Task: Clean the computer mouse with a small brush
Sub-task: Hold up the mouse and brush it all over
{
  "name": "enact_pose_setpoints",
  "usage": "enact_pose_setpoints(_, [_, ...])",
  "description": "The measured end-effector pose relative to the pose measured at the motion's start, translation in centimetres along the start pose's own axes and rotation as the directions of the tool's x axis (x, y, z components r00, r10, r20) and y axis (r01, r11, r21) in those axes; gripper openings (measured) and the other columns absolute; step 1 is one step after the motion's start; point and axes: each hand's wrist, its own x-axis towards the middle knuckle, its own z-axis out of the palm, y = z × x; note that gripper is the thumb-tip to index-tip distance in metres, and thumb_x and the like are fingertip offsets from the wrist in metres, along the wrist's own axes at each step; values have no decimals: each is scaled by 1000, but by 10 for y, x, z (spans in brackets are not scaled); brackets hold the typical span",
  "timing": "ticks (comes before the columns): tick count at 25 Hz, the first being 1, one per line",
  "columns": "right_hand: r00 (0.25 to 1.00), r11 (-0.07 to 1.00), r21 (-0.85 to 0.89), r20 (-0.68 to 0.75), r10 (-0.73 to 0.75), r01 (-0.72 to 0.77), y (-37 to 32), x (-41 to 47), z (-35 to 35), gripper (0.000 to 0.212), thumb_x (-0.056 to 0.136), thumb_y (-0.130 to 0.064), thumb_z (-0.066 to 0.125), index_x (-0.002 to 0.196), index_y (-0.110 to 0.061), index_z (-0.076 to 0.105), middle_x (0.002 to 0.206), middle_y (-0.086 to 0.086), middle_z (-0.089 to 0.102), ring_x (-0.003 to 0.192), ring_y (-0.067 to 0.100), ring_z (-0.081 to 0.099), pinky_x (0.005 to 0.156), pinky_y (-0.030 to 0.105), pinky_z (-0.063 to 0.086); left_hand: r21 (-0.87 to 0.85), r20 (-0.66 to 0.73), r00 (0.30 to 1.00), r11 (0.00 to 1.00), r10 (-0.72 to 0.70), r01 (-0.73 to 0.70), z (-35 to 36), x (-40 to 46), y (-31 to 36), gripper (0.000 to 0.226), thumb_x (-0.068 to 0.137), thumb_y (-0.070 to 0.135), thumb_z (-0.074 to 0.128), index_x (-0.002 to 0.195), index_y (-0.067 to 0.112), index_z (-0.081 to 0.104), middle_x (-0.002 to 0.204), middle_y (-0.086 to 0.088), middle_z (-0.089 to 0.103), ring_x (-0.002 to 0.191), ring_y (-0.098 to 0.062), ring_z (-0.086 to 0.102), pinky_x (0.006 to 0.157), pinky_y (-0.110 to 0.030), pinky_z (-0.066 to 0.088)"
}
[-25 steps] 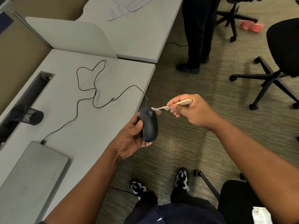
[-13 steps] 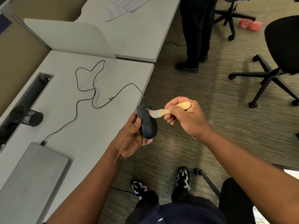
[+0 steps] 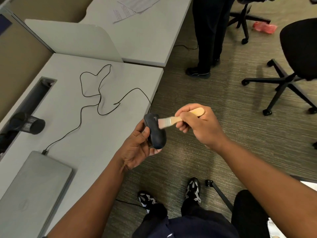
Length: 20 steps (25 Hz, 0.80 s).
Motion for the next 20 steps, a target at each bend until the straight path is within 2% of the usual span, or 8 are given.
enact_pose_setpoints(3, [993,991,-52,-4,-120,119,-4,-2,11,15,103,-16,61,107,-19,74,87,9,78,80,25,74,70,38,62,59,20,1000,998,16,-17,0,4,0,90,66,39,98,146,33,56,132,-6,68,110,-30,70,80,-50,60])
enact_pose_setpoints(6, [994,966,-234,33,-103,108,-6,-6,13,21,98,-13,61,91,-26,77,76,8,76,71,39,69,60,56,56,94,8,999,995,32,-32,0,5,0,86,65,41,98,142,35,60,129,-5,70,109,-30,70,88,-55,56])
enact_pose_setpoints(9, [989,951,-274,12,-147,145,-10,-6,12,25,95,-11,60,85,-26,77,70,10,73,65,41,66,52,57,52,97,-17,999,994,43,-42,-1,4,0,88,62,42,99,140,35,61,126,-3,72,107,-29,72,87,-55,59])
enact_pose_setpoints(11, [978,942,-274,-16,-208,196,-15,-2,16,21,100,-18,62,93,-34,74,74,3,75,69,31,71,59,52,58,113,-23,999,993,43,-41,-1,4,-1,91,63,42,99,144,35,58,128,-1,71,111,-27,72,84,-52,59])
enact_pose_setpoints(13, [982,935,-302,20,-190,187,-16,2,19,18,101,-18,62,96,-30,74,77,-3,75,70,22,71,60,42,57,133,-15,999,990,44,-41,0,5,-1,87,70,39,94,147,35,55,130,0,69,114,-28,69,84,-49,58])
enact_pose_setpoints(14, [986,931,-327,42,-160,164,-14,2,19,19,99,-16,61,92,-27,75,74,-1,75,68,25,69,57,43,56,139,-20,999,990,43,-40,0,5,-2,83,73,37,90,148,35,54,132,0,67,116,-29,67,84,-49,58])
enact_pose_setpoints(17, [992,932,-342,64,-109,124,-12,1,16,23,92,-13,59,81,-24,76,69,9,74,65,40,67,53,57,53,135,-43,998,990,46,-40,-4,6,0,83,75,38,87,150,36,51,139,-6,62,119,-31,63,84,-49,58])
enact_pose_setpoints(20, [982,939,-298,-21,-185,171,-17,2,18,24,99,-18,62,88,-35,75,73,7,76,68,37,70,59,58,56,150,-56,997,988,48,-39,-3,8,0,75,83,33,78,151,36,49,140,-8,58,119,-32,62,83,-48,58])
